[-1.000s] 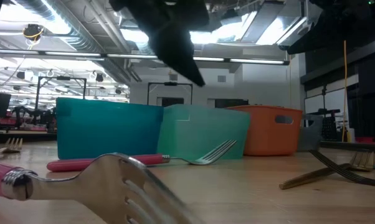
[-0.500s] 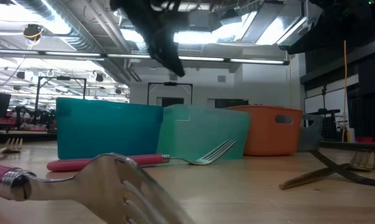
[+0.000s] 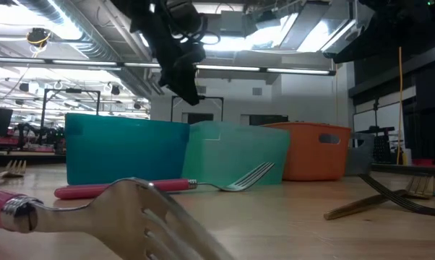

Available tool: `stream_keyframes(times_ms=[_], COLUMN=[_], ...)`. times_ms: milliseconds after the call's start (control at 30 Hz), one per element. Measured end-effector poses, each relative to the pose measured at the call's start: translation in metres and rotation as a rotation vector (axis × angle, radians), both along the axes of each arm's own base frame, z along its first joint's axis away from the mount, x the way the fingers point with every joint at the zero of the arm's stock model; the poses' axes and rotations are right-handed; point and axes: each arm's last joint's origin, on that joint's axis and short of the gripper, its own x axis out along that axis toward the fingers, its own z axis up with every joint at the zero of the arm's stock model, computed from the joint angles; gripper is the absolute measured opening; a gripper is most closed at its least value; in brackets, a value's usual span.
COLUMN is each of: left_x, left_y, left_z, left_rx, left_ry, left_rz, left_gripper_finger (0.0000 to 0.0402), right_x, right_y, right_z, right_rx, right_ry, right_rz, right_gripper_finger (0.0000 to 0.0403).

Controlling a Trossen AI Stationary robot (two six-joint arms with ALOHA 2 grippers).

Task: Sort silverware by color (type)
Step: Put the orange fork into the black bin

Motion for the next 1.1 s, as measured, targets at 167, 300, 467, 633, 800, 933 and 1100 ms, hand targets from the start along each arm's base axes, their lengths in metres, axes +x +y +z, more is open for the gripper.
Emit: stream_keyframes(times_ms=[167, 300, 467, 633, 800, 933, 1100], left_x=[0.006, 0.019, 0.033, 0.042, 0.05, 0.053, 0.054], left_y=[0.012, 0.018, 0.025, 0.029, 0.033, 0.034, 0.035], left_z=[-0.002, -0.006, -0.024, -0.053, -0.08, -0.097, -0.111], left_rx=[0.026, 0.065, 0.087, 0.061, 0.039, 0.022, 0.002], left_ry=[-0.056, -0.135, -0.14, -0.078, -0.023, 0.017, 0.053], left_rz=[-0.021, -0.098, -0.14, -0.169, -0.181, -0.191, -0.193], left_gripper_finger=[0.0086, 0.0086, 0.0086, 0.0086, 0.0086, 0.0086, 0.0086], right_x=[0.0, 0.0, 0.0, 0.0, 0.0, 0.0, 0.0], right_y=[0.0, 0.0, 0.0, 0.0, 0.0, 0.0, 0.0], right_z=[0.0, 0.0, 0.0, 0.0, 0.0, 0.0, 0.0], right_rx=[-0.005, -0.006, -0.009, -0.01, -0.01, -0.01, -0.01], right_ry=[0.002, 0.002, 0.002, 0.001, 0.001, 0.001, 0.001], right_rz=[0.002, 0.002, -0.004, -0.005, -0.005, -0.004, -0.004], right_gripper_finger=[0.0095, 0.0095, 0.0095, 0.0095, 0.0095, 0.0095, 0.0095])
